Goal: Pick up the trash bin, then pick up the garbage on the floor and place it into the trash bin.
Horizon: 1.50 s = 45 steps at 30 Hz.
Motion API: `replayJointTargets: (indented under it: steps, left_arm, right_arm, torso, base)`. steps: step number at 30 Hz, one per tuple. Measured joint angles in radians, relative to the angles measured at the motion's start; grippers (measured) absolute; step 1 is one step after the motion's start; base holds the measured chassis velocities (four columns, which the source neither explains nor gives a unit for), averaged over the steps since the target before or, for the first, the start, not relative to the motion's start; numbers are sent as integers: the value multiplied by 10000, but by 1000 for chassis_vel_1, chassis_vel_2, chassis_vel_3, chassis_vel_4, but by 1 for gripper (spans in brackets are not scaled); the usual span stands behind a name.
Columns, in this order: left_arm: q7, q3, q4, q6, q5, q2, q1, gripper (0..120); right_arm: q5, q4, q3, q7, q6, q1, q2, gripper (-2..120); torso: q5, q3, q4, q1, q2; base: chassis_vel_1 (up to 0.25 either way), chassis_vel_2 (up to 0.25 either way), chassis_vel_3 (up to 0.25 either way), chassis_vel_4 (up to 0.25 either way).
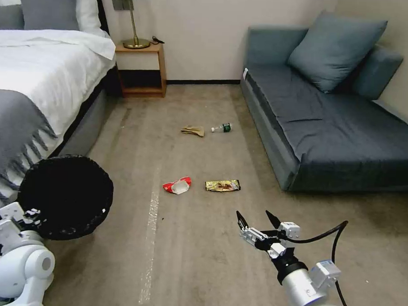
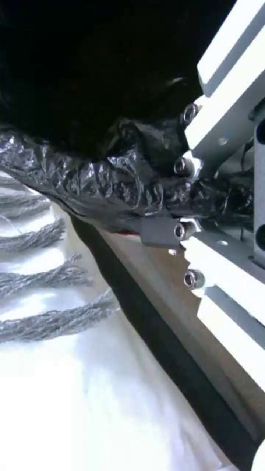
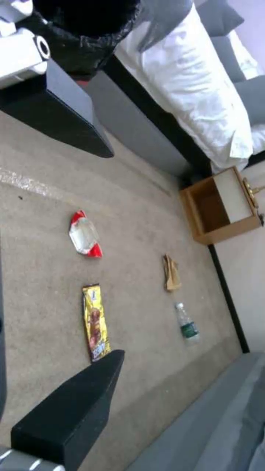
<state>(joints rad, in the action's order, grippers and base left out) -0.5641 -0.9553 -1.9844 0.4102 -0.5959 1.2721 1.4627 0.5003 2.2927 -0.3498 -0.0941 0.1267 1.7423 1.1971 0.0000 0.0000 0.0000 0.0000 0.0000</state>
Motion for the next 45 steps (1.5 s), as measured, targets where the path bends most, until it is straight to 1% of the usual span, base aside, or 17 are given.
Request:
replayJointTargets:
  steps: [10, 19, 31, 45]
  left_arm:
    - [202, 35, 188, -192, 163, 67, 58, 1]
    - [382, 92, 413, -336, 164, -25, -63, 1]
    - [439, 255, 730, -425, 177, -120, -269, 1]
    - [454, 280, 885, -557, 201, -134, -299, 1]
  right_arm:
    - [-103, -444, 106, 238, -386, -195, 9, 100]
    - [-192, -667, 168, 296, -517, -263, 111, 100]
    - [-434, -815, 135, 358, -617, -212, 183, 100]
    - [-606, -858, 144, 388, -650, -125, 180, 100]
  torso:
    - [0, 0, 1, 0, 0]
    - [0, 0, 0, -1, 0]
    - [0, 1, 0, 0, 0]
    - [0, 1, 0, 0, 0]
  base:
    - [0, 0, 0, 0]
    - [-25, 21, 16, -20]
    - [-86, 84, 87, -83]
    - [-73, 75, 72, -75]
